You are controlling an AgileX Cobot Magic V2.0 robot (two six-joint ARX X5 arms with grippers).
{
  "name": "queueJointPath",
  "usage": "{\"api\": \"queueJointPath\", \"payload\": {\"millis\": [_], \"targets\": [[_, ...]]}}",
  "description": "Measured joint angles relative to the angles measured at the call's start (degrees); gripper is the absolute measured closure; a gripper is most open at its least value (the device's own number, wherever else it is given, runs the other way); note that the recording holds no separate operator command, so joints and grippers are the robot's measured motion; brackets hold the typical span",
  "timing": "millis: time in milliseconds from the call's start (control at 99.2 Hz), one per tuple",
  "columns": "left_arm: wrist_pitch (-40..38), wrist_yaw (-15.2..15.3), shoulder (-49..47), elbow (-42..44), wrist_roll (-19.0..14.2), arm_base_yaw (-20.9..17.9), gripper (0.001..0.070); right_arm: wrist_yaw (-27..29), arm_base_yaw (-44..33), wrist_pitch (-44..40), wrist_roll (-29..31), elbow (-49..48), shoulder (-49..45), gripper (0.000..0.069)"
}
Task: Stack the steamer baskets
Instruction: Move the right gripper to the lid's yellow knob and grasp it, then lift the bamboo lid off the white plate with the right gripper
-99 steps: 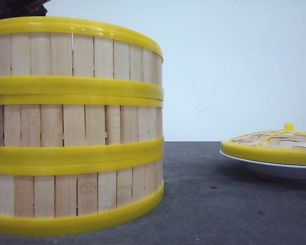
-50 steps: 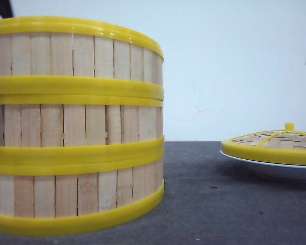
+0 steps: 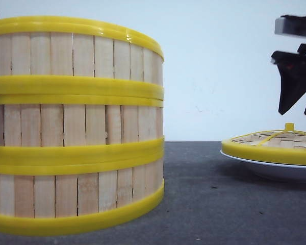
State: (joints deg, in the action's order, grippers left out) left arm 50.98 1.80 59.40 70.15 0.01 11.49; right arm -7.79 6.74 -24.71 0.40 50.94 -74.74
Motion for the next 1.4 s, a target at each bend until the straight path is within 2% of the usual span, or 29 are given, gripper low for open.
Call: {"api": "queueJointPath", "payload": {"millis": [605, 686, 958, 1210, 1401], "targets": [[0.00, 0.00, 0.00, 0.00, -0.24, 0.00, 0.0414, 0.02, 0.00, 4.46, -0.17, 0.00, -6.34, 0.0370], [0.00, 0.00, 0.00, 0.00, -0.28, 0.00, 0.0414, 0.00, 0.00, 4.68, -0.17, 0.00, -6.34, 0.0410], [0.00, 0.00, 0.00, 0.00, -0.72, 0.00, 0.0414, 0.02, 0.00, 5.07, -0.20, 0.00, -6.34, 0.0628], [0.00, 0.00, 0.00, 0.00, -0.92, 0.00, 0.0414, -0.59, 0.11, 4.15, 0.02, 0.39, -6.34, 0.0634], [0.00, 0.00, 0.00, 0.00, -0.92, 0.00, 0.0414, -3.63, 2.36, -5.07, 0.26, 6.12, -6.34, 0.0634]]}}
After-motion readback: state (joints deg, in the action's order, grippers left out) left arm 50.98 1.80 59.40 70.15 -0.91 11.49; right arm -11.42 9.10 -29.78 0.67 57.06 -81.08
